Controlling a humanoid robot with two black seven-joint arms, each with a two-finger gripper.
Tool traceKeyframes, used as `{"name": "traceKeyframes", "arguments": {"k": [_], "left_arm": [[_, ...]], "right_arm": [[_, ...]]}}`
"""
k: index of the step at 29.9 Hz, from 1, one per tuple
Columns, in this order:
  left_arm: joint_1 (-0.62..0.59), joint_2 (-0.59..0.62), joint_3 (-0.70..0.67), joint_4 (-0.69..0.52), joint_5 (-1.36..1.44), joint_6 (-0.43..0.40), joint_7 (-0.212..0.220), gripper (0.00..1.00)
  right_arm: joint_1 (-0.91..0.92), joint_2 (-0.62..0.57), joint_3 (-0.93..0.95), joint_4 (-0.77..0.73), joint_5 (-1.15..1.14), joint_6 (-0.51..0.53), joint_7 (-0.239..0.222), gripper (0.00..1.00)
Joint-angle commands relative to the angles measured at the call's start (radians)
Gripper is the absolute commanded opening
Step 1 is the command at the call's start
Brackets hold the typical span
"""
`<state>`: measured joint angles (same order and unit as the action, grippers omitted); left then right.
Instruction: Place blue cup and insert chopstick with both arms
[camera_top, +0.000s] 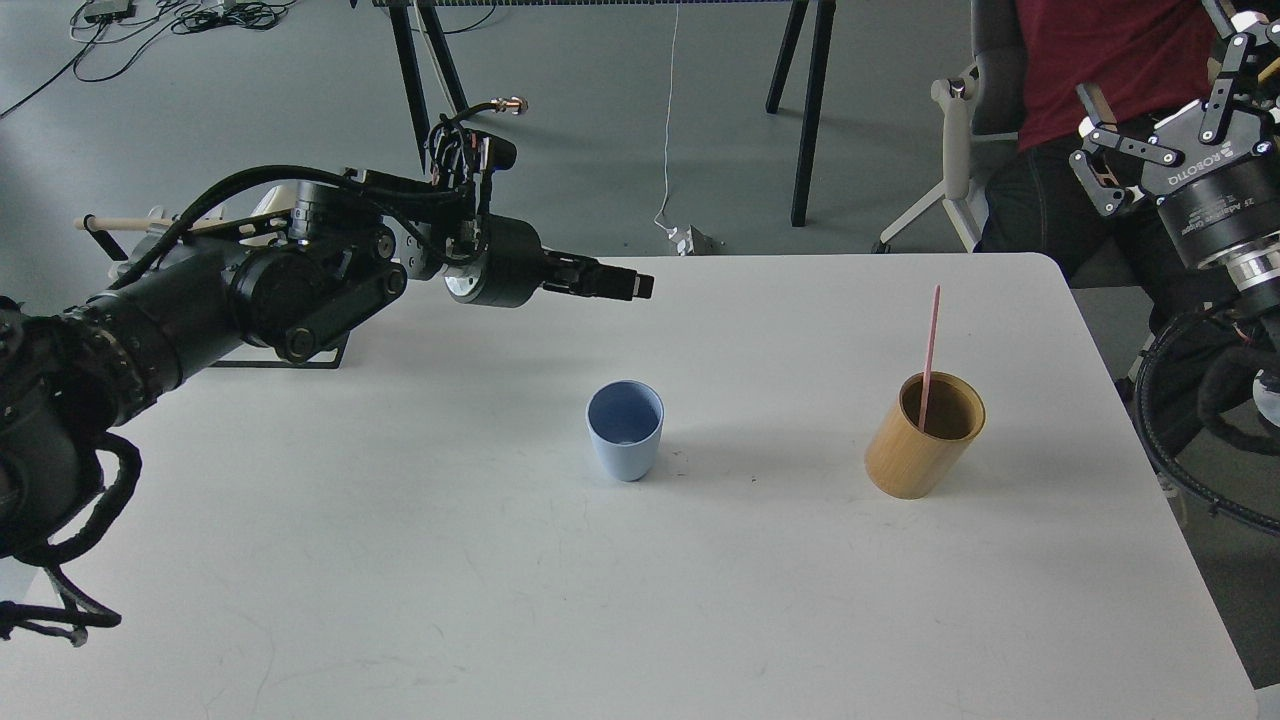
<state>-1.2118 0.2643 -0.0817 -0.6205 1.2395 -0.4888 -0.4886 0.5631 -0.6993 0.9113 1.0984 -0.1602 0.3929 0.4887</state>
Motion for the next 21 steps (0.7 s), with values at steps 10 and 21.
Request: {"name": "traceKeyframes", "arguments": {"k": [10,21], "left_arm": [[0.208,0.147,-0.495,-0.111,-0.554,0.000,0.000,0.99],[0.288,0.148,-0.602,-0.111,-0.649,0.000,0.000,0.99]], "right_arm": [[0.055,-0.101,-0.002,0.055,-0.441,-0.078,0.000,0.96],[0.041,-0.276,-0.095,0.239,-0.904,-0.357,0.000,0.96]]}}
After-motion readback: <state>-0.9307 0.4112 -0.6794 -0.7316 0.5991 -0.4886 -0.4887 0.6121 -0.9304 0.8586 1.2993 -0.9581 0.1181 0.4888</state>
